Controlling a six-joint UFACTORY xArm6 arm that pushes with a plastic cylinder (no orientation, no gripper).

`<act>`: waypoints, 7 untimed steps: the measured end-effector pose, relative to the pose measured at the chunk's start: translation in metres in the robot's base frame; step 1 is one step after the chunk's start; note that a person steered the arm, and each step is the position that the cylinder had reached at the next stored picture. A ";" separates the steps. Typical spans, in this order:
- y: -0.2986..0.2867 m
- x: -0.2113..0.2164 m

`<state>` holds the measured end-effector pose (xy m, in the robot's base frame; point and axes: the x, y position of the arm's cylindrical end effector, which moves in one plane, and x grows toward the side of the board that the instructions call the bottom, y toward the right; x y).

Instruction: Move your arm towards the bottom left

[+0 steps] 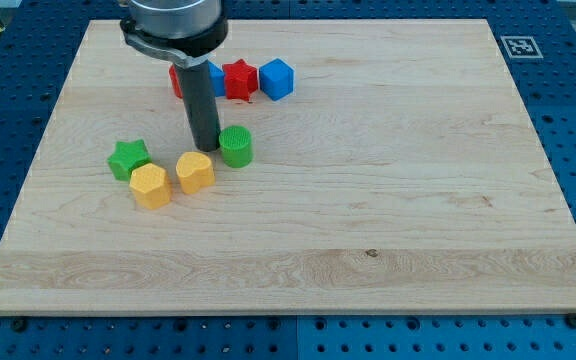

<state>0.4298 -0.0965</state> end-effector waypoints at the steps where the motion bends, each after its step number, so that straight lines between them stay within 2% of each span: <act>1: 0.000 -0.001; 4: -0.038 -0.019; 7: -0.135 -0.019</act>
<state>0.4107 -0.2315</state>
